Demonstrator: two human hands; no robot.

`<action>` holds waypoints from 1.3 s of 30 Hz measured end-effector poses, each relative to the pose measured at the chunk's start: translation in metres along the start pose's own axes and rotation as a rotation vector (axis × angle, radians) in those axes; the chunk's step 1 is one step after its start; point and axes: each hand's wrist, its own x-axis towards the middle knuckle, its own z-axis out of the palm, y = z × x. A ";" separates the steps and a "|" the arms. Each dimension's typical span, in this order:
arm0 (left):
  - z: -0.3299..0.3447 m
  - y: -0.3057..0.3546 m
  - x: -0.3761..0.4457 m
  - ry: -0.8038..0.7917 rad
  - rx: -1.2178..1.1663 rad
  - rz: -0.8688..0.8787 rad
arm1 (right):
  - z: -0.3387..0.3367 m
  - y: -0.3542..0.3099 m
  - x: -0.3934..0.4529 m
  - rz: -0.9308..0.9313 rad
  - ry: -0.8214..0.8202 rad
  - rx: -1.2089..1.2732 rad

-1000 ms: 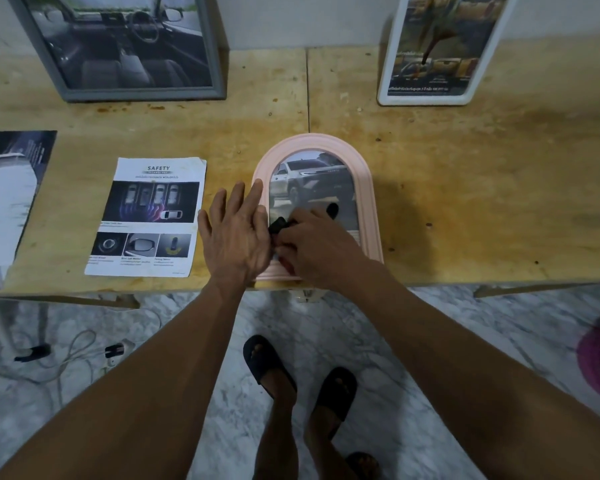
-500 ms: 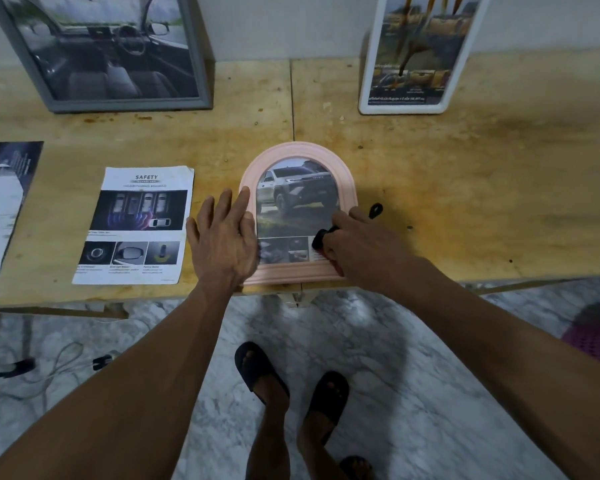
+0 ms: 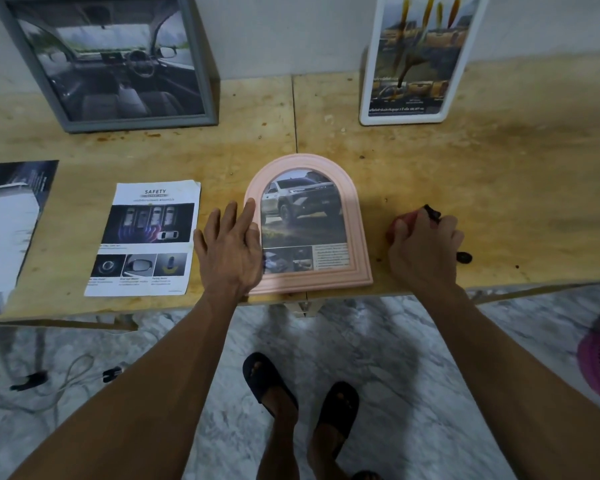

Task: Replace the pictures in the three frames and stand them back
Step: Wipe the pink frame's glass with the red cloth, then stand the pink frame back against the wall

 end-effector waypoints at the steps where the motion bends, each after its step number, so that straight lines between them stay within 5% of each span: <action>1: 0.000 0.000 0.000 -0.003 -0.002 0.000 | 0.002 -0.001 -0.003 0.010 0.010 -0.044; 6: -0.004 0.002 0.001 -0.022 -0.042 0.009 | -0.011 -0.013 -0.009 0.109 0.017 -0.081; 10: -0.015 0.006 0.006 -0.073 -0.088 -0.025 | -0.019 -0.030 -0.024 -0.107 0.170 -0.007; 13: -0.024 0.011 0.005 -0.007 -0.108 -0.024 | -0.015 -0.047 -0.033 -0.172 -0.071 0.244; 18: -0.027 0.026 -0.011 -0.013 -0.098 -0.291 | 0.002 -0.058 -0.036 0.135 -0.262 0.491; 24: -0.028 0.045 0.000 -0.003 -0.426 -0.630 | 0.005 -0.065 -0.029 0.272 -0.326 0.532; 33: -0.067 0.059 -0.017 -0.050 -0.961 -0.828 | -0.034 -0.056 -0.046 0.342 -0.405 0.889; 39: -0.147 0.092 -0.050 0.036 -1.141 -0.855 | -0.108 -0.065 -0.067 0.203 -0.345 0.938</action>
